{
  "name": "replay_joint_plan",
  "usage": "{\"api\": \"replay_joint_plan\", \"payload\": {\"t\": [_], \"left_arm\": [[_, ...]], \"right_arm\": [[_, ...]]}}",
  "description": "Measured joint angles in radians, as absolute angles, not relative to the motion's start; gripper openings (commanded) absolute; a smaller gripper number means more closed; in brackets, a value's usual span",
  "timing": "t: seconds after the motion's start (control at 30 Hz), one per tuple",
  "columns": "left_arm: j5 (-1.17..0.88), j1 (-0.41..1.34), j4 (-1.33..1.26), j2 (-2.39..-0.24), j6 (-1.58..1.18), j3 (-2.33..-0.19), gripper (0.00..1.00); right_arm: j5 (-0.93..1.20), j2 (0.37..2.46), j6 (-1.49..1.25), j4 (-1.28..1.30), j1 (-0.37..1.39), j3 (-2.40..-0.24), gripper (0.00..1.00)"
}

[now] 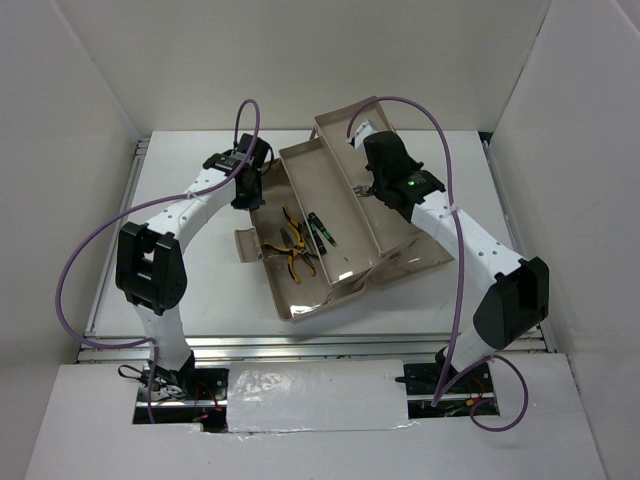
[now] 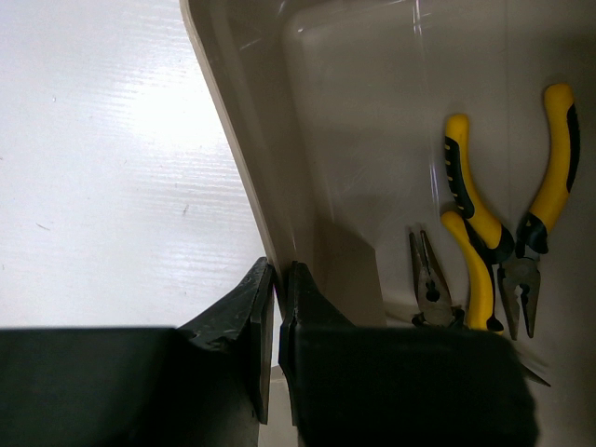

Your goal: Sort the tools into containers

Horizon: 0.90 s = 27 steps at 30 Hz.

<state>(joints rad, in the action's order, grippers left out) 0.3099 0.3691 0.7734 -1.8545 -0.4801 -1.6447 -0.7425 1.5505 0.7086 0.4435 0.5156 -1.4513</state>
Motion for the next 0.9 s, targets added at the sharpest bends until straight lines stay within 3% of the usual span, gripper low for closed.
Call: {"api": "replay_joint_plan", "payload": {"t": [0.53, 0.73, 0.9], "left_arm": [[0.237, 0.333, 0.799, -1.855, -0.554, -1.639, 0.00], [0.112, 0.250, 0.730, -1.854, -0.618, -1.570, 0.11], [0.003, 0.198, 0.633, -1.810, -0.677, -1.486, 0.12]], "right_arm": [[-0.703, 1.663, 0.474, 0.626, 0.591, -1.548, 0.00], [-0.688, 1.710, 0.424, 0.686, 0.614, -1.641, 0.00], [-0.687, 1.735, 0.404, 0.729, 0.635, -1.684, 0.00]]}}
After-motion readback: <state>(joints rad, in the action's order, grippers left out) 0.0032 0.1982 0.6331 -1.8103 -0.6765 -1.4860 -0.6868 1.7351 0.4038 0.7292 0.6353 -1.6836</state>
